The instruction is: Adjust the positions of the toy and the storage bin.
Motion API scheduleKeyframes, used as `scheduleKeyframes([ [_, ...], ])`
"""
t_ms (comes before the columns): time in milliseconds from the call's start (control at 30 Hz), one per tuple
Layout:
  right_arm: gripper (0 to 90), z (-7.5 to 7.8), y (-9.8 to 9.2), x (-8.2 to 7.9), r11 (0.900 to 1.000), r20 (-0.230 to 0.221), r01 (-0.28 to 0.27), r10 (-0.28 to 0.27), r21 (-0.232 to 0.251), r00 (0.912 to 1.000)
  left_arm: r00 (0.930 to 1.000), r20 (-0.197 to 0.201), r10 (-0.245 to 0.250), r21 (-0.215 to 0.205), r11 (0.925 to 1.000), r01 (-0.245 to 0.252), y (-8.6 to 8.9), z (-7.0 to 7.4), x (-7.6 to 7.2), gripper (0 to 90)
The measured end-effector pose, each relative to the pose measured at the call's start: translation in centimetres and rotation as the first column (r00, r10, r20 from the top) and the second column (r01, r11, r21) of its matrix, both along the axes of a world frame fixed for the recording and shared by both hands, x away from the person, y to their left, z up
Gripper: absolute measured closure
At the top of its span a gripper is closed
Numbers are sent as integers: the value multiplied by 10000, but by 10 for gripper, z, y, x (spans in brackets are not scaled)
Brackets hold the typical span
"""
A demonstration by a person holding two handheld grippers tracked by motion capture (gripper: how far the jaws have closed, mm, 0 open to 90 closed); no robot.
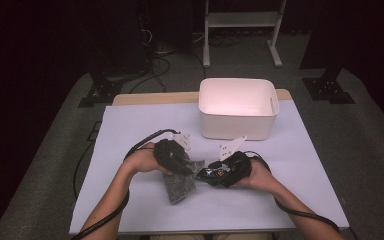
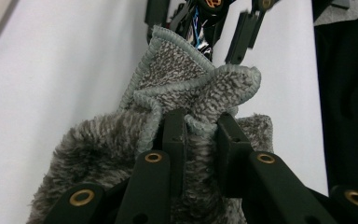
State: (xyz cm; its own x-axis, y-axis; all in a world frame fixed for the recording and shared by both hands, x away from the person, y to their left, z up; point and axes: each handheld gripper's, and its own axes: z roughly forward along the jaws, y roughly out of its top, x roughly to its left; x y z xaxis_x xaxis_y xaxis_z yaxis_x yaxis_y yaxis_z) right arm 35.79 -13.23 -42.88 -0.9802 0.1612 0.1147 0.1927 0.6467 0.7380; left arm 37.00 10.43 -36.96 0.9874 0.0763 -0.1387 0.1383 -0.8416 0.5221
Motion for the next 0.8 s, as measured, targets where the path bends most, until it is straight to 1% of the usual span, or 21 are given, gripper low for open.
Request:
scheduleKeyframes([
  [200,288,1,-6,-3,9996,-290,248,-245,116,9993,9998,-37,-180,62,9998,180,1,-2,-8,766],
  [233,287,0,-7,-4,9995,-341,279,-274,138,9990,9997,-45,-244,124,9996,245,1,-3,-9,766],
  [367,269,0,-12,-6,9987,-469,452,-440,246,9979,9994,-100,-344,157,9993,346,1,-5,-15,767],
  [467,252,-2,-13,-8,9984,-465,528,-518,198,9976,9993,-175,-318,49,9995,319,2,-8,-18,767],
  [600,237,-6,-11,-14,9988,-392,482,-478,83,9981,9983,-353,-456,-29,9990,455,5,-13,-22,767],
  [633,230,-8,-10,-15,9990,-357,434,-433,38,9984,9981,-348,-510,-6,9987,510,5,-14,-23,767],
  [667,233,-9,-11,-17,9991,-231,417,-415,93,9989,9979,-388,-514,-38,9987,513,6,-15,-24,767],
  [733,234,-8,-11,-18,9990,-266,429,-426,109,9987,9975,-427,-560,-15,9984,560,6,-18,-25,766],
  [800,233,-8,-11,-20,9991,-147,415,-414,109,9990,9974,-438,-578,-33,9983,577,6,-19,-27,766],
])
